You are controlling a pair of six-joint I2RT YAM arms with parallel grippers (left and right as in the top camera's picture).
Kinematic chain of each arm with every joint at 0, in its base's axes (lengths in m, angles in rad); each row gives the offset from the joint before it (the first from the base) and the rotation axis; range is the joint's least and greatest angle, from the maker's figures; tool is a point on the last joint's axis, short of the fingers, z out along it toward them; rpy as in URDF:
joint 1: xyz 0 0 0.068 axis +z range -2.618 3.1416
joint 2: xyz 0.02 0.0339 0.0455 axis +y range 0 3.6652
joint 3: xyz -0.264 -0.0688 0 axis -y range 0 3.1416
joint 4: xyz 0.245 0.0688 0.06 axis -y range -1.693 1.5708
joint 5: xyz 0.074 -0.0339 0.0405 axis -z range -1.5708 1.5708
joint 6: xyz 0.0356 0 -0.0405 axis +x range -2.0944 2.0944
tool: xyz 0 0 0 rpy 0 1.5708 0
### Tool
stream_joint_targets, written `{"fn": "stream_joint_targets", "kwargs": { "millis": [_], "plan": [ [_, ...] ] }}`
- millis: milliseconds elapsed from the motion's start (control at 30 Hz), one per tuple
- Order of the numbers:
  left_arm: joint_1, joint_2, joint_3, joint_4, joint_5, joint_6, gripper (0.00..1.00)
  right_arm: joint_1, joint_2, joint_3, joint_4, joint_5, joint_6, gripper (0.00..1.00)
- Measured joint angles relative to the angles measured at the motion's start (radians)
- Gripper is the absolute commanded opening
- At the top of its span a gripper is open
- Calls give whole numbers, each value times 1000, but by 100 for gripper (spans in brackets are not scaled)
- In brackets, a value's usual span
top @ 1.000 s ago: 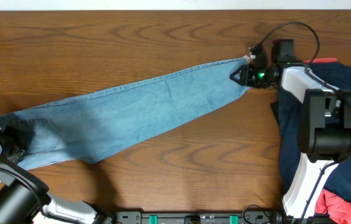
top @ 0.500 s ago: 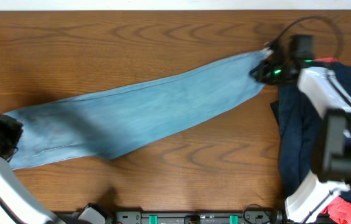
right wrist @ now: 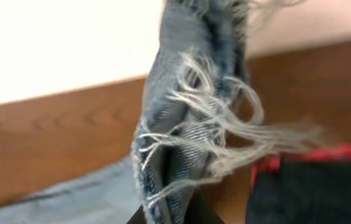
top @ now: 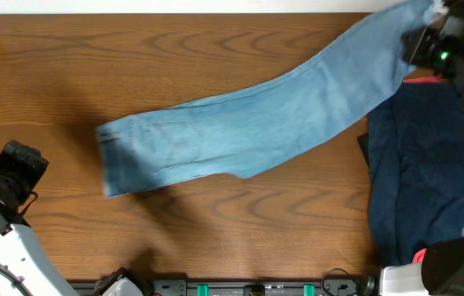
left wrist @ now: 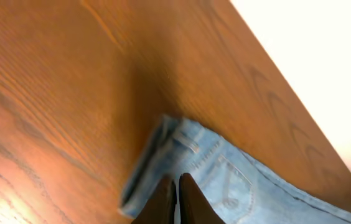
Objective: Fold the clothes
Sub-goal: 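Lift the hems with the right gripper and fold them left over the waistband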
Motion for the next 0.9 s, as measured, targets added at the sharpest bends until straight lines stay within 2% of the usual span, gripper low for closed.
{"fn": "stream_joint_targets", "kwargs": {
  "millis": [200,433,667,900],
  "plan": [
    [0,-1,38,-5,0,-8,7,134,-13,85,6,9,18,1],
    [0,-1,38,-5,5,-29,7,444,31,86,7,57,54,1],
    [0,-1,38,-5,5,-31,7,703,225,88,48,128,135,1],
    [0,-1,38,-6,8,-31,7,858,400,87,145,158,191,2]
  ]
}}
